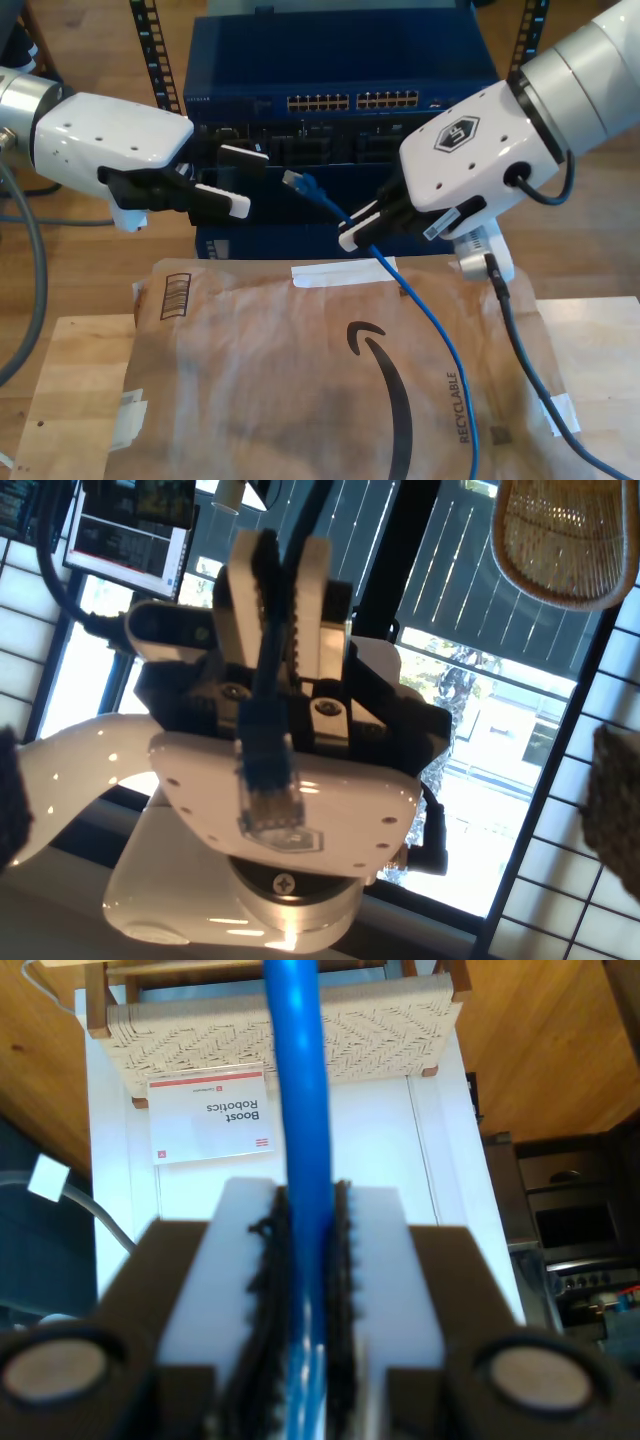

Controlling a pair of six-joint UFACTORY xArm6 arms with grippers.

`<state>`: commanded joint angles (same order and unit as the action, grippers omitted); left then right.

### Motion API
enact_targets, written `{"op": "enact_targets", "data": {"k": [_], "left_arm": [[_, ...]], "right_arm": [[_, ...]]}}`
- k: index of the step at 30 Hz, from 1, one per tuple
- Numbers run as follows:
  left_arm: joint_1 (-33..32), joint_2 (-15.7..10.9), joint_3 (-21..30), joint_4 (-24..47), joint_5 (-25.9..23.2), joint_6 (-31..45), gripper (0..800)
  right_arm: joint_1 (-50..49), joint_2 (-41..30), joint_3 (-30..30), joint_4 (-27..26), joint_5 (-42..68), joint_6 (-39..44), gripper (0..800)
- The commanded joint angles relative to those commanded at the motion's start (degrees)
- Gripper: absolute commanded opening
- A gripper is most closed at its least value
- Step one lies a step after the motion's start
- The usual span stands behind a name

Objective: Grab the cable and plug it in

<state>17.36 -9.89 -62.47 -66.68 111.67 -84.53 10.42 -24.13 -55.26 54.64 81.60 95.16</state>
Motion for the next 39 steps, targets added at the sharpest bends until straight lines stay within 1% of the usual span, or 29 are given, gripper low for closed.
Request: {"op": "enact_targets", "data": {"k": [4,9,14,19,20,21,22,24,31,39], "left_arm": [[-1.1,0.1,-1.5,0.0,0.3,0.1,746],[-1.9,0.0,-1.5,0.2,0.4,0.0,724],[-1.9,0.0,-1.5,0.4,0.5,-1.2,683],[-1.9,0.0,-1.5,0.3,2.2,-3.8,572],[-2.0,0.0,-1.3,0.3,2.1,-3.8,530],[-2.1,0.0,-1.3,0.3,2.0,-3.8,460],[-2.1,-0.1,-1.3,0.4,1.8,-3.8,421],[-2.1,-0.3,-1.4,0.4,1.3,-3.4,377],[-2.1,-0.3,-1.2,3.7,-1.7,-3.3,369],[-2.2,-0.3,-1.2,3.7,-1.7,-3.6,367]], "right_arm": [[0.4,0.5,-0.2,0.0,-0.3,0.0,1],[0.4,2.1,-1.1,0.0,-0.4,-0.1,1],[0.4,2.5,-1.2,0.0,-0.4,-0.1,1],[0.5,2.7,-1.3,0.0,-0.4,-0.1,1],[0.5,3.0,-1.3,0.0,-0.4,-0.1,1],[0.5,3.3,-1.4,0.0,-0.4,-0.1,1],[0.5,3.6,-1.6,0.0,-0.4,-0.1,1],[0.5,4.2,-1.8,0.0,-0.4,-0.1,1],[0.5,4.3,-1.8,0.0,-0.4,-0.1,1],[1.0,4.7,-1.8,0.0,-0.4,-0.1,1]]}}
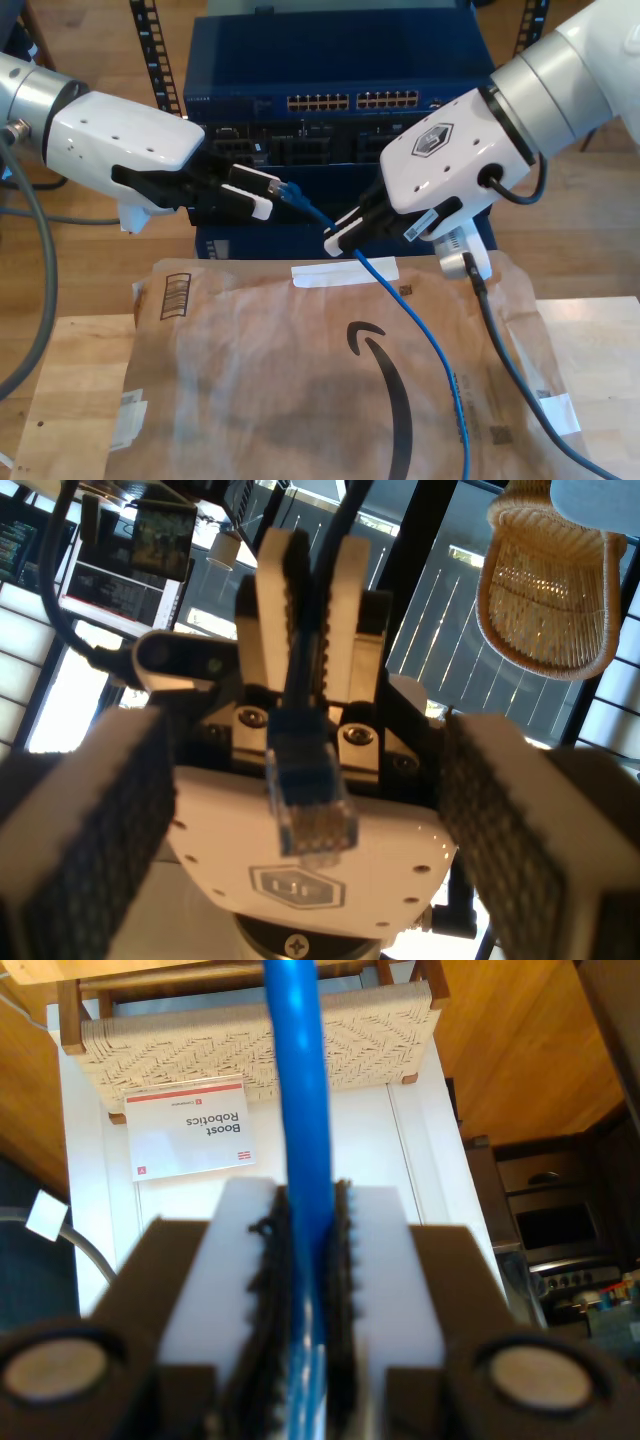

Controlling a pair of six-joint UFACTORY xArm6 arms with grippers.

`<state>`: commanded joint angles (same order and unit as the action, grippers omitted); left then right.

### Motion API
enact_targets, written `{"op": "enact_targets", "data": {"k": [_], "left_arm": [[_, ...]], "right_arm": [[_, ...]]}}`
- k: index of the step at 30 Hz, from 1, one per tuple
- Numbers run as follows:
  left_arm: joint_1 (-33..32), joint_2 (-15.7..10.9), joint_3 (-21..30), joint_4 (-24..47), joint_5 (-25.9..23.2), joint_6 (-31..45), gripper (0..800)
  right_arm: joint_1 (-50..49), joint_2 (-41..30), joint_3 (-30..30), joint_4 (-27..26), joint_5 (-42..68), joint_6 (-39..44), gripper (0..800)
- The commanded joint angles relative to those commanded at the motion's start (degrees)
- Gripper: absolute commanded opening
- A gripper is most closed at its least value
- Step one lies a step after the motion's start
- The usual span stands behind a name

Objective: Grab the cable and plug it in

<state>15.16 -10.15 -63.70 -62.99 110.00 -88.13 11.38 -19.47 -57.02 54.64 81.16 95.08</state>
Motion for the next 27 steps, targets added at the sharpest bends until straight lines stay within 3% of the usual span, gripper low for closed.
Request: {"op": "enact_targets", "data": {"k": [7,11,27], "left_arm": [[0.0,-0.1,0.1,-0.1,0.0,-0.1,352],[0.0,-0.1,0.2,-0.1,0.0,0.2,276],[-1.1,-0.2,0.4,0.0,-0.4,0.3,217]], "right_arm": [[0.2,0.5,0.0,0.0,-0.4,0.0,1],[0.6,0.6,-0.1,0.0,-0.9,0.0,2],[1.1,1.4,-0.2,0.0,-0.9,0.0,2]]}}
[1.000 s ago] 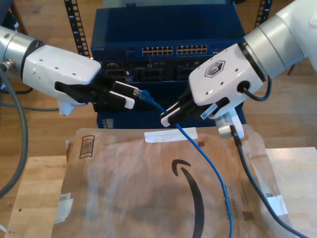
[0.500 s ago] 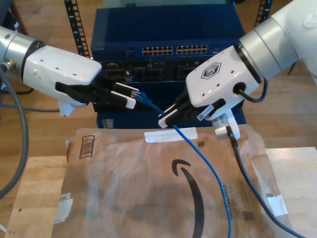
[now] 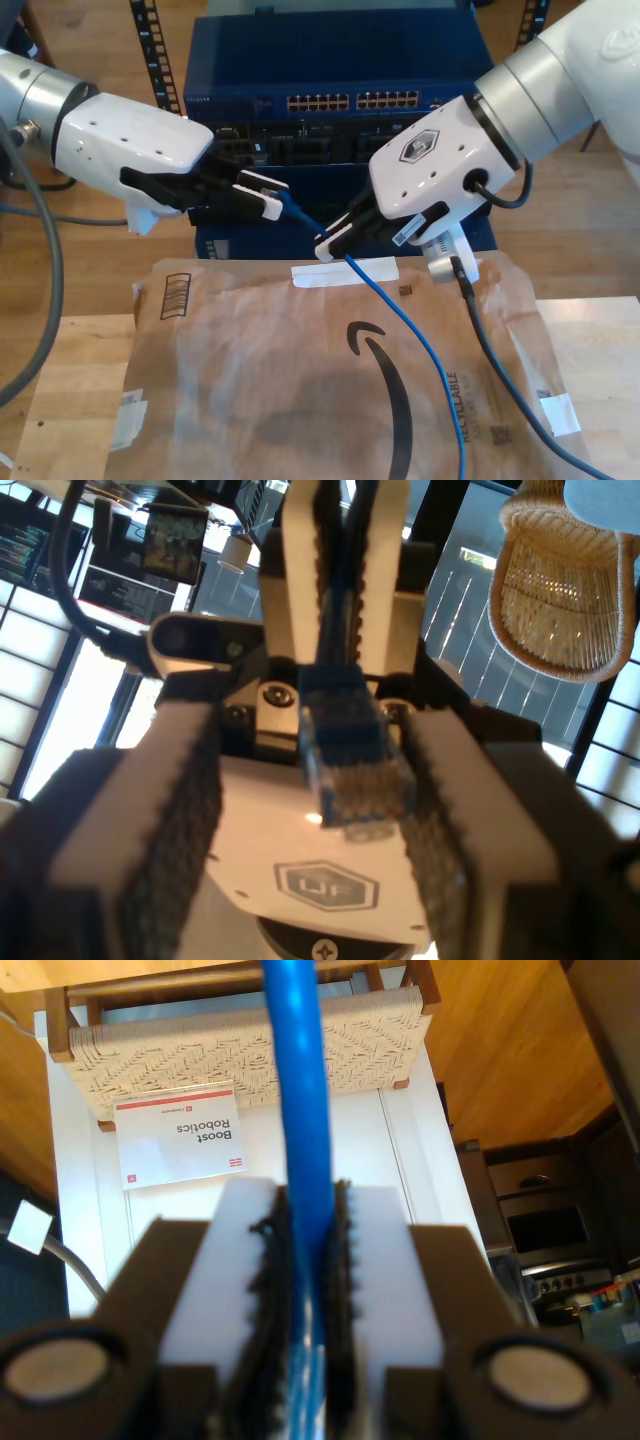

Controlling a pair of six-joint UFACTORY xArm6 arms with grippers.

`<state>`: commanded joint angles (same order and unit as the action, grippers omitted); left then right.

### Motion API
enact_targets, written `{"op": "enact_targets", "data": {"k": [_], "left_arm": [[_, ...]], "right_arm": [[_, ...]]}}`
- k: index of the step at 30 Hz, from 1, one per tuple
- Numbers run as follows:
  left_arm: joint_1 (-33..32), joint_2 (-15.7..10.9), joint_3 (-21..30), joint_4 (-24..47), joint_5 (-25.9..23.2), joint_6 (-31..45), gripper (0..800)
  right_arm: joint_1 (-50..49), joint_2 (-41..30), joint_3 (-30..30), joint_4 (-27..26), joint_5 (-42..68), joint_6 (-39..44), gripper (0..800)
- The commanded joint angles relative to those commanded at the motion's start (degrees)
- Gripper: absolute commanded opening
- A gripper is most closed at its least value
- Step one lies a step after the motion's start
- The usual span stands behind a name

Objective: Grab the cable and plug it in

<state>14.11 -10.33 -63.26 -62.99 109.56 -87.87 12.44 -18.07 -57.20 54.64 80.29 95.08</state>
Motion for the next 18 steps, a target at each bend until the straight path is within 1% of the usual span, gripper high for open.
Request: {"op": "enact_targets", "data": {"k": [12,15,18], "left_arm": [[0.3,-0.1,-0.1,0.1,-0.2,0.0,195],[0.3,-0.1,-0.1,0.2,-1.5,0.0,149],[0.2,-0.1,0.7,0.3,-1.8,0.4,134]], "right_arm": [[-0.1,-0.1,0.1,-0.1,0.0,0.0,1],[-0.1,-0.1,0.2,-0.1,0.0,0.0,2],[-0.1,-0.1,0.2,-0.1,0.0,0.0,2]]}}
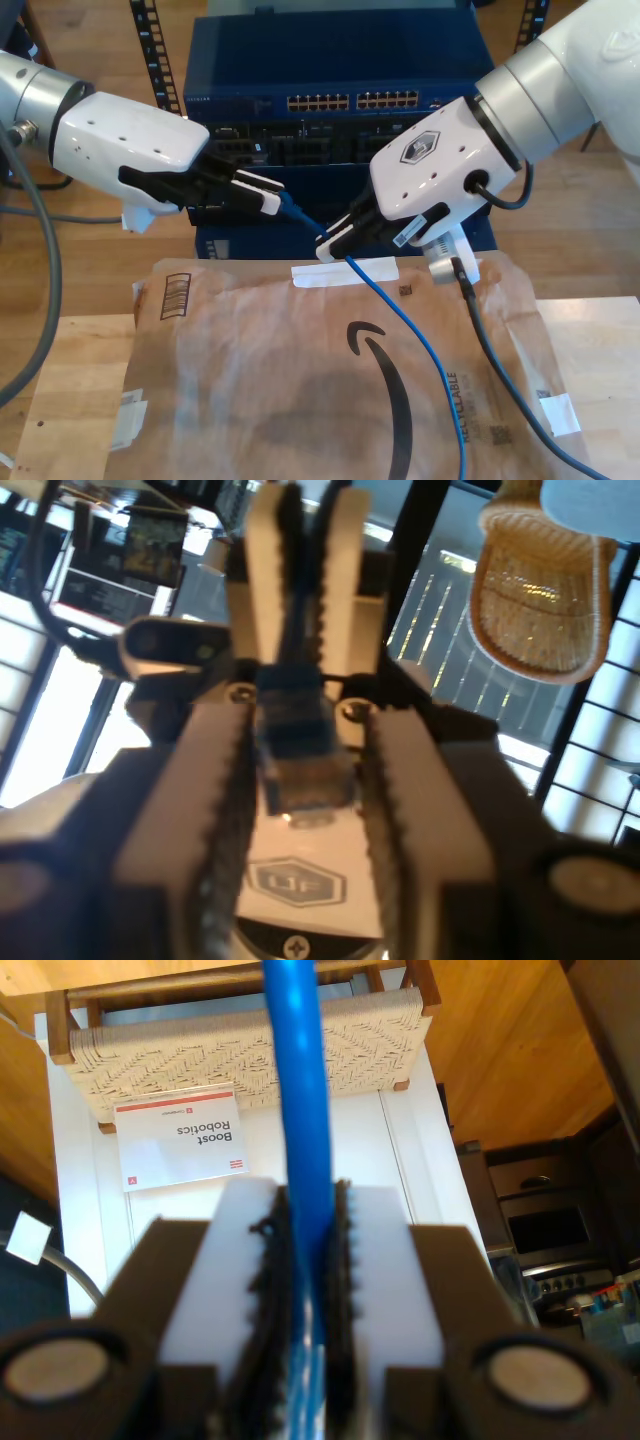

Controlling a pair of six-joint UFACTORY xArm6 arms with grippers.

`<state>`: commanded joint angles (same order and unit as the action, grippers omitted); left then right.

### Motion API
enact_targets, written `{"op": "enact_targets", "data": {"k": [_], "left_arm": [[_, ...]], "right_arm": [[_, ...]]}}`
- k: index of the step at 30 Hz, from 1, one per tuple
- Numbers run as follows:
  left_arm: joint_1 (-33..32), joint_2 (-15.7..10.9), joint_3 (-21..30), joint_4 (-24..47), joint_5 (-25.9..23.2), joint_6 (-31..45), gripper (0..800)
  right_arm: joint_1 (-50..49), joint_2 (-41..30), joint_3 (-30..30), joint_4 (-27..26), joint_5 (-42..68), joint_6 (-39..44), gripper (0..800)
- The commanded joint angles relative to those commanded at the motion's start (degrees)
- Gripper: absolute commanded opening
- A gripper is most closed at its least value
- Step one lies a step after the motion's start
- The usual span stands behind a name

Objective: Grab the cable and plug it in

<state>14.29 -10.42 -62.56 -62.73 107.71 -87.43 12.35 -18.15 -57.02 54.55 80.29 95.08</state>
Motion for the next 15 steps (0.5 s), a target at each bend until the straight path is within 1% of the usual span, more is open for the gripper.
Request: {"op": "enact_targets", "data": {"k": [4,5,7,9,10,11,12,13,14,15], "left_arm": [[-0.1,0.1,0.0,0.0,-0.1,0.4,75],[-0.1,0.0,0.0,0.0,-0.1,0.4,49],[0.0,0.0,0.0,0.0,-0.1,0.4,30],[0.0,0.1,0.2,-0.2,-0.2,0.4,9],[0.0,0.1,0.2,-0.2,-0.1,0.4,2],[0.0,0.1,0.2,-0.2,-0.1,0.4,2],[0.0,0.1,0.2,-0.3,-0.1,0.4,2],[0.1,0.2,0.2,-0.3,-0.1,0.4,2],[0.1,0.3,0.2,-0.3,-0.1,0.4,2],[0.2,0.4,0.2,-0.3,0.0,0.4,2]], "right_arm": [[0.1,0.0,-0.1,0.0,0.0,0.0,2],[0.1,0.0,-0.1,0.0,0.0,0.0,2],[0.3,0.0,-0.1,0.0,0.0,0.0,4],[0.4,0.1,-0.1,0.0,0.0,0.0,29],[0.4,0.1,-0.1,0.1,0.0,0.3,141],[0.7,0.2,-0.1,0.1,0.1,0.0,426],[1.2,0.7,-0.1,0.1,0.2,-0.4,624],[1.6,1.1,-0.1,0.1,0.0,-1.8,679],[1.5,0.8,-0.1,0.1,-0.4,-3.3,755],[1.4,0.4,-0.1,-0.1,-2.4,-4.4,794]]}}
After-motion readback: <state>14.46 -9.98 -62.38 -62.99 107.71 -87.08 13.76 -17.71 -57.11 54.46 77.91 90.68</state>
